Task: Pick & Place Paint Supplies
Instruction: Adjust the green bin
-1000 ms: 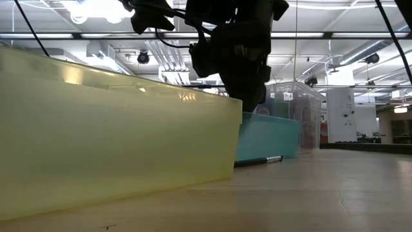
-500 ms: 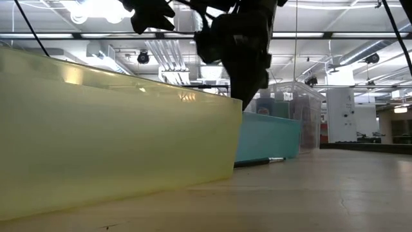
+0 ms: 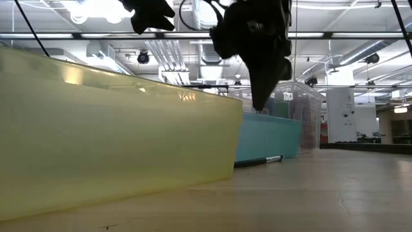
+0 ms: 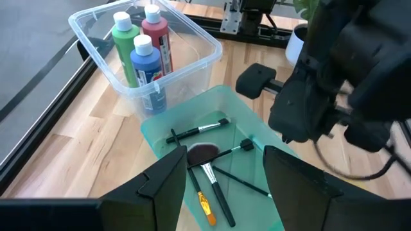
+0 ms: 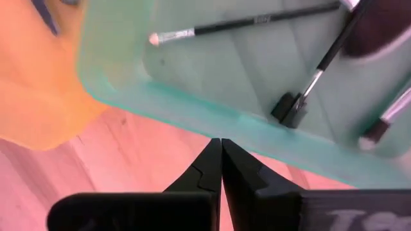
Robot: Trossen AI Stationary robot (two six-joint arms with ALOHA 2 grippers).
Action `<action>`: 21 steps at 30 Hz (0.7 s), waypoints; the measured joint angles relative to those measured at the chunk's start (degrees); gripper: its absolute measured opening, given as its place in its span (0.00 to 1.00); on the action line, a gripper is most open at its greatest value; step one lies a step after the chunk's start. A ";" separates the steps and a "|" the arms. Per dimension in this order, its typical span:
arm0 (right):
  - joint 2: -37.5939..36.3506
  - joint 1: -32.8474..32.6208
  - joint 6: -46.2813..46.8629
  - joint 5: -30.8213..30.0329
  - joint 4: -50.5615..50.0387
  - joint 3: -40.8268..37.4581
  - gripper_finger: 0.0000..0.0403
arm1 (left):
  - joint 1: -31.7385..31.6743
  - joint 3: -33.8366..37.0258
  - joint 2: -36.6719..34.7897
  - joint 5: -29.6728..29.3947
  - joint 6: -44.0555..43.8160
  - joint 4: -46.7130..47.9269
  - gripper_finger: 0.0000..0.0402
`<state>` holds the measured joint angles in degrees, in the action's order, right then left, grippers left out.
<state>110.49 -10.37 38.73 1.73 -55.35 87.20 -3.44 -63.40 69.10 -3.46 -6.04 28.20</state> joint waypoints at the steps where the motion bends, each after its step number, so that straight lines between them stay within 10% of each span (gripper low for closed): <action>1: 0.37 0.00 0.15 0.43 -0.03 -0.04 0.02 | 0.00 0.00 0.00 0.00 0.00 -0.02 0.53; 21: 0.49 -1.42 1.80 1.36 -2.57 -0.40 0.02 | 0.00 0.00 0.04 0.00 -0.02 -0.04 0.53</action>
<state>110.98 -11.79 40.53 3.09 -57.91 86.80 -3.44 -63.40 69.14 -3.46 -6.07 28.16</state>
